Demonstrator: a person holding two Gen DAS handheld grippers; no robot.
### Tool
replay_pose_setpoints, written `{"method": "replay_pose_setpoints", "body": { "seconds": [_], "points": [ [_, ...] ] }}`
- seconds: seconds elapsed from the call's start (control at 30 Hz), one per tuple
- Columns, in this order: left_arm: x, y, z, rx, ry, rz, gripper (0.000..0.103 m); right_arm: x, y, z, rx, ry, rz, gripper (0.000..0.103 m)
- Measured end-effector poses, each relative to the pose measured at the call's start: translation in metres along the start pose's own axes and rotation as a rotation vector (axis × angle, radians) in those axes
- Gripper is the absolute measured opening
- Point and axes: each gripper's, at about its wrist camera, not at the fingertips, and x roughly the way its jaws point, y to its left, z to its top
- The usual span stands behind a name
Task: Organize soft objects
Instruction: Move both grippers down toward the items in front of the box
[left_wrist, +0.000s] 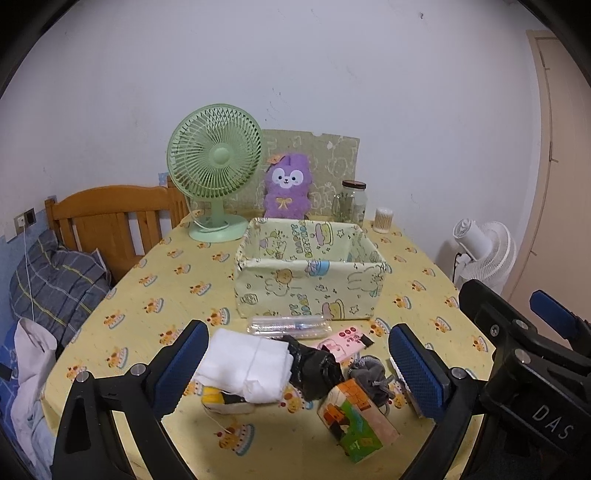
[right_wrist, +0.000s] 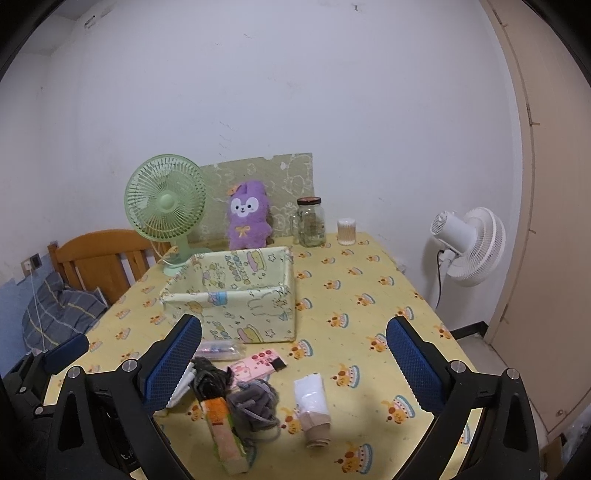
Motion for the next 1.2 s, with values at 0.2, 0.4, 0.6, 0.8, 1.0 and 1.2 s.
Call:
{"method": "replay_pose_setpoints", "body": {
  "seconds": [0.2,0.4,0.6,0.8,1.0,1.2],
  "points": [
    [0.011,-0.011,-0.014,0.015,0.020,0.001,0.099,0.008,-0.009,-0.012,0.002,0.018,-0.003,0.100],
    [0.026,-0.022,-0.025,0.044,0.061,0.001,0.099,0.022,-0.015,-0.024,0.008,0.056,0.003,0.099],
    [0.038,-0.027,-0.035,0.048,0.114,-0.013,0.096,0.036,-0.020,-0.036,0.016,0.097,0.008,0.098],
    [0.047,-0.037,-0.049,0.082,0.150,-0.015,0.096,0.045,-0.015,-0.047,-0.005,0.132,0.029,0.098],
    [0.056,-0.041,-0.060,0.094,0.197,-0.039,0.088,0.058,-0.011,-0.057,-0.024,0.169,0.039,0.097],
    [0.062,-0.042,-0.068,0.096,0.235,-0.060,0.077,0.067,-0.005,-0.065,-0.038,0.204,0.049,0.095]
  ]
}}
